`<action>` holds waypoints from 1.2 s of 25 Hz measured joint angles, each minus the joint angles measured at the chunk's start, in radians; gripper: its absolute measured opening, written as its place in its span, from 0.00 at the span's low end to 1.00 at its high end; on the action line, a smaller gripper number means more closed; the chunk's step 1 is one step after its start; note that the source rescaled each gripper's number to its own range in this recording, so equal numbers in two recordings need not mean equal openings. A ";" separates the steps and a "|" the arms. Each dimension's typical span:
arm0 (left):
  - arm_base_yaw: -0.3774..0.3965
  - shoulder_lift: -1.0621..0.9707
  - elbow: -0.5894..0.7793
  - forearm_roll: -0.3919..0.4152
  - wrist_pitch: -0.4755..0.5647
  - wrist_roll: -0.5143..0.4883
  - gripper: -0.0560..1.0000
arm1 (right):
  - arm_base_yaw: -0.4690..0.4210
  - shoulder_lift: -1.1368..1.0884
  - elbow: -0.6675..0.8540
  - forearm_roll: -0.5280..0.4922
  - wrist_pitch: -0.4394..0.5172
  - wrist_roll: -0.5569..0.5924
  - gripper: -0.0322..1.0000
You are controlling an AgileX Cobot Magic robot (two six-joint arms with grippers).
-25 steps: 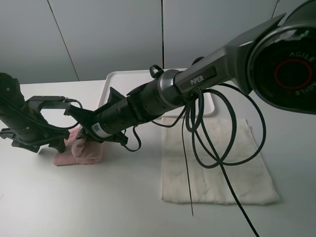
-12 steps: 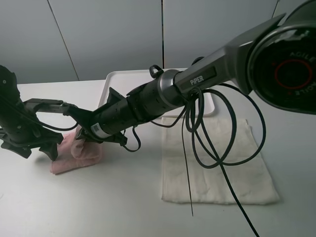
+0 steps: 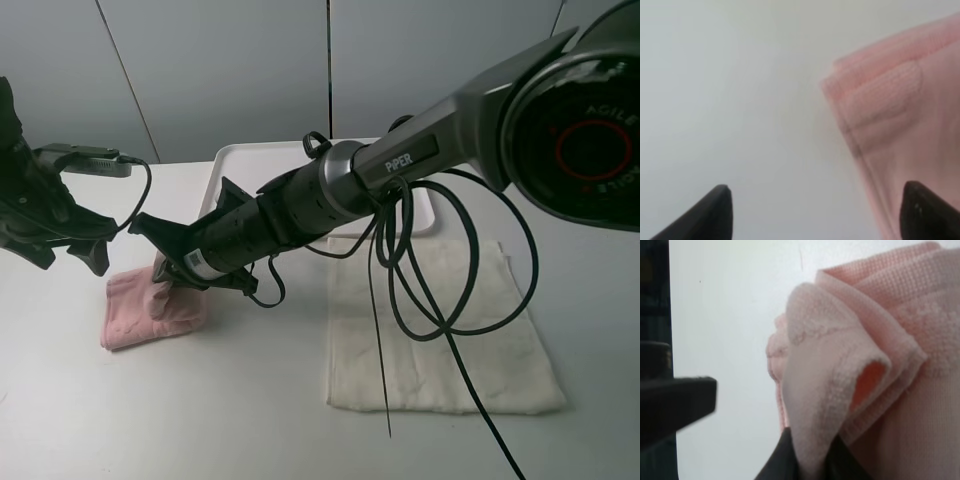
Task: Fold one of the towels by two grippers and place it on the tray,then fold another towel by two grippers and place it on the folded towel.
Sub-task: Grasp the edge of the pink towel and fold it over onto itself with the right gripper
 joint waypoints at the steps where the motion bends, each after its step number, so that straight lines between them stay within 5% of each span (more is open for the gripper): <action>1: 0.000 -0.003 -0.019 0.004 0.011 0.002 0.88 | 0.000 0.000 0.000 0.000 0.000 0.000 0.08; 10: 0.000 -0.015 -0.158 -0.022 0.101 0.048 0.88 | 0.000 0.000 0.000 0.000 0.002 0.000 0.08; 21: 0.000 -0.015 -0.164 -0.074 0.109 0.083 0.88 | 0.000 0.000 0.000 0.000 0.066 0.002 0.08; 23: 0.000 -0.015 -0.164 -0.077 0.109 0.084 0.88 | 0.000 0.000 0.000 0.000 0.075 0.000 0.19; 27: 0.000 -0.015 -0.164 -0.078 0.109 0.084 0.88 | 0.002 0.000 0.000 0.000 0.080 0.002 0.63; 30: 0.000 -0.015 -0.164 -0.081 0.109 0.084 0.88 | 0.006 0.000 0.000 0.000 0.091 0.011 0.68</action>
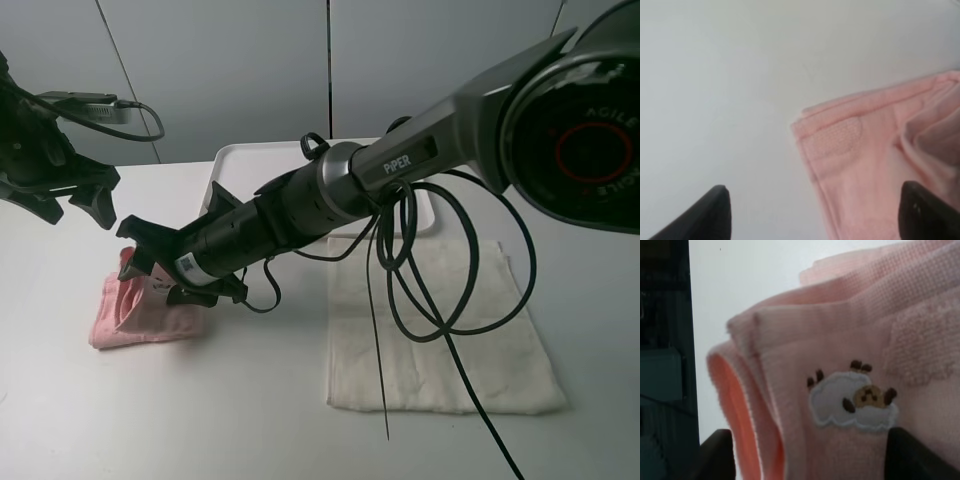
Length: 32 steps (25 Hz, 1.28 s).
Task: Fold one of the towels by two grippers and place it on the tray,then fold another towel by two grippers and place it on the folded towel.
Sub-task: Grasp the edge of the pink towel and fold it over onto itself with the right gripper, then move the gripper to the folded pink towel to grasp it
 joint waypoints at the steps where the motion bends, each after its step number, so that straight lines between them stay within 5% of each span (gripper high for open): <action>1: 0.000 0.000 0.000 0.000 0.000 0.000 0.88 | 0.000 0.000 0.000 0.000 0.005 0.003 0.67; 13: 0.000 0.000 0.000 0.000 0.000 0.000 0.88 | -0.036 -0.035 0.000 -0.018 0.041 -0.057 0.62; 19: 0.000 0.000 0.000 -0.011 0.004 0.007 0.88 | -0.085 -0.040 0.000 -0.210 0.021 0.027 0.62; 28: 0.000 0.000 0.000 -0.065 0.004 0.052 0.88 | -0.085 0.022 -0.028 -0.277 0.060 0.064 0.63; 32: 0.000 0.000 0.000 -0.073 0.004 0.056 0.88 | -0.085 0.044 -0.087 -0.410 0.074 0.146 0.63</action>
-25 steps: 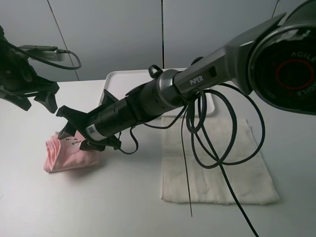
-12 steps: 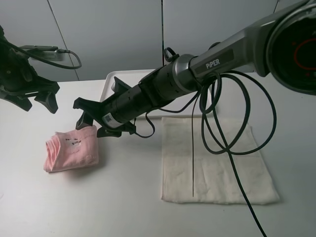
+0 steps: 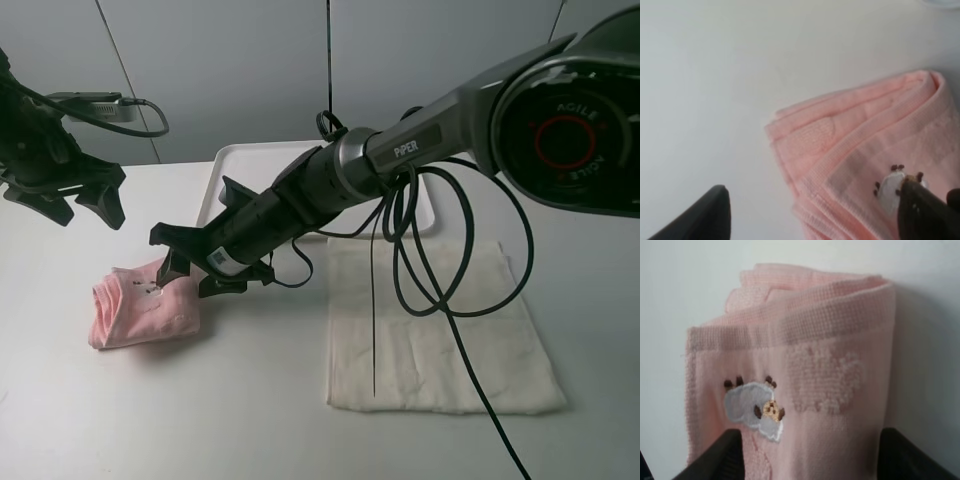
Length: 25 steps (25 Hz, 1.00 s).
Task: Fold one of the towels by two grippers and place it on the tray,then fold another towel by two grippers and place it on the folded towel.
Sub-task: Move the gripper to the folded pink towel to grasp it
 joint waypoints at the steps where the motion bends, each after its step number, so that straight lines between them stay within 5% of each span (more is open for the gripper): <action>1: 0.000 0.000 0.000 -0.003 0.000 0.000 0.88 | 0.000 0.000 -0.013 -0.037 0.000 0.025 0.63; 4: 0.000 0.000 0.000 -0.019 0.000 0.018 0.88 | 0.000 0.005 -0.040 -0.117 -0.004 0.081 0.63; 21: 0.000 0.000 0.000 -0.029 -0.002 0.044 0.88 | 0.030 0.076 -0.144 -0.222 0.026 0.185 0.62; 25: 0.000 0.000 0.000 -0.029 -0.002 0.047 0.88 | 0.035 0.086 -0.148 -0.228 0.017 0.198 0.46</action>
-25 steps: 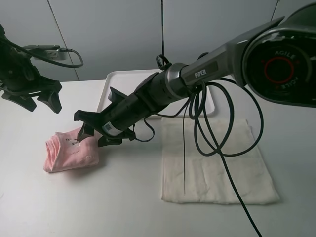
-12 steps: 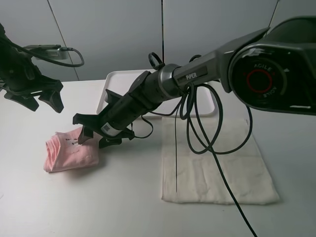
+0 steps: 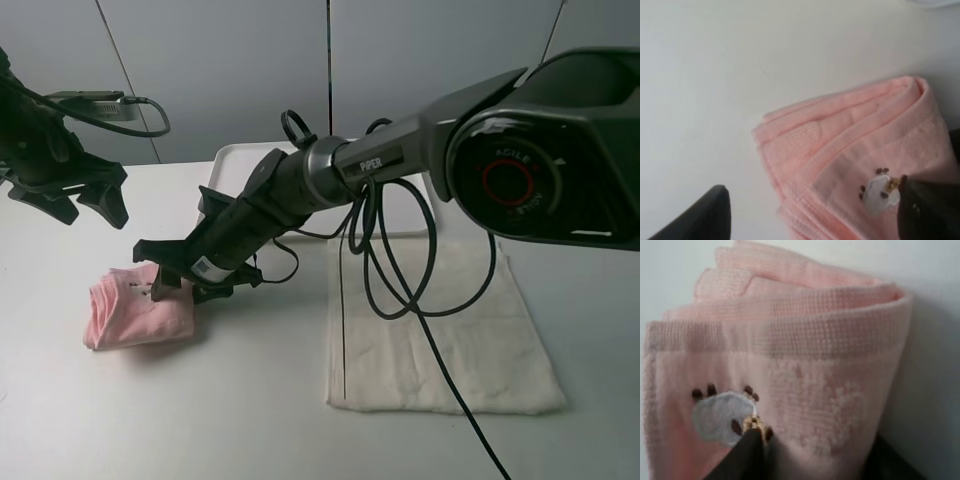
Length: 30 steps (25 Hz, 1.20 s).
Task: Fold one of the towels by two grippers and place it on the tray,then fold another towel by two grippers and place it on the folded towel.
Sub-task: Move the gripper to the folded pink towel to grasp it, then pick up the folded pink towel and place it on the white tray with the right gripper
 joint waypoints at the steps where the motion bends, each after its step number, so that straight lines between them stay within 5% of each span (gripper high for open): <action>1: 0.000 0.000 0.000 0.000 0.000 0.000 0.88 | 0.000 0.002 0.000 -0.001 -0.003 0.000 0.36; 4: 0.000 0.000 0.000 0.000 0.000 0.000 0.88 | 0.000 0.004 0.000 -0.002 -0.010 0.000 0.10; 17: 0.000 0.000 0.000 -0.038 0.000 0.002 0.88 | -0.020 0.004 -0.151 0.008 0.043 -0.036 0.11; 30: 0.000 0.000 0.000 -0.040 0.002 0.004 0.88 | -0.264 0.004 -0.191 0.000 0.102 -0.027 0.11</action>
